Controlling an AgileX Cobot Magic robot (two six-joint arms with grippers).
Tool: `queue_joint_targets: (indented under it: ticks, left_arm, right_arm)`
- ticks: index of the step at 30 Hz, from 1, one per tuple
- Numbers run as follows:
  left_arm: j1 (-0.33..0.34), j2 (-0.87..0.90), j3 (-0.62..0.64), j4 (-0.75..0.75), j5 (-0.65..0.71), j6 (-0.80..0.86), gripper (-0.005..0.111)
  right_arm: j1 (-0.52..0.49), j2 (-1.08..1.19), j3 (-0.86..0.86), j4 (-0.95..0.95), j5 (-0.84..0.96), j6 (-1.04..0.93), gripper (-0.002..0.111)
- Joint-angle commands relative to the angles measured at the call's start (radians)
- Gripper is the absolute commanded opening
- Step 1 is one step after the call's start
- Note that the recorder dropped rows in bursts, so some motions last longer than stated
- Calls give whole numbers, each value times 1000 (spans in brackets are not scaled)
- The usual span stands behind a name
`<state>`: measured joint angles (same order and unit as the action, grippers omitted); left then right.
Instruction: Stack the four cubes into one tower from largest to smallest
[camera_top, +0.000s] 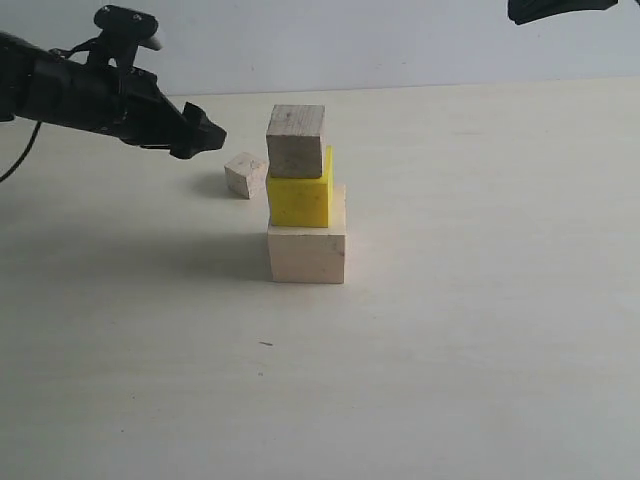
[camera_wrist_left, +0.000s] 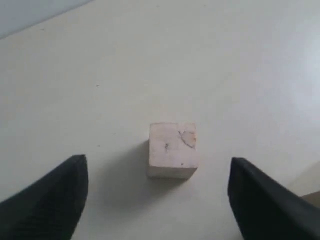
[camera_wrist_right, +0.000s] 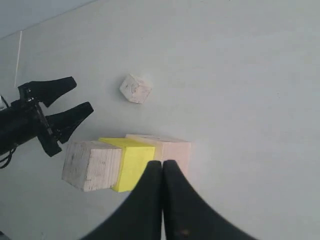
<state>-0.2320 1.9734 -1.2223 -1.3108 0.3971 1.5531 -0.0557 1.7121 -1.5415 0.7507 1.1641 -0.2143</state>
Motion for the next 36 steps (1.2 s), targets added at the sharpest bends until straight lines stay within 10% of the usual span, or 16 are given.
queue_joint_targets:
  ticks: [1,36]
  left_arm:
    - [1,60,-72,-15,84,10,74]
    - [1,220,-154,-130,147,223,81]
  right_arm:
    - [-2,-12,-1,-3,39,5,0]
    - [-2,-12,-1,1,57,28,0]
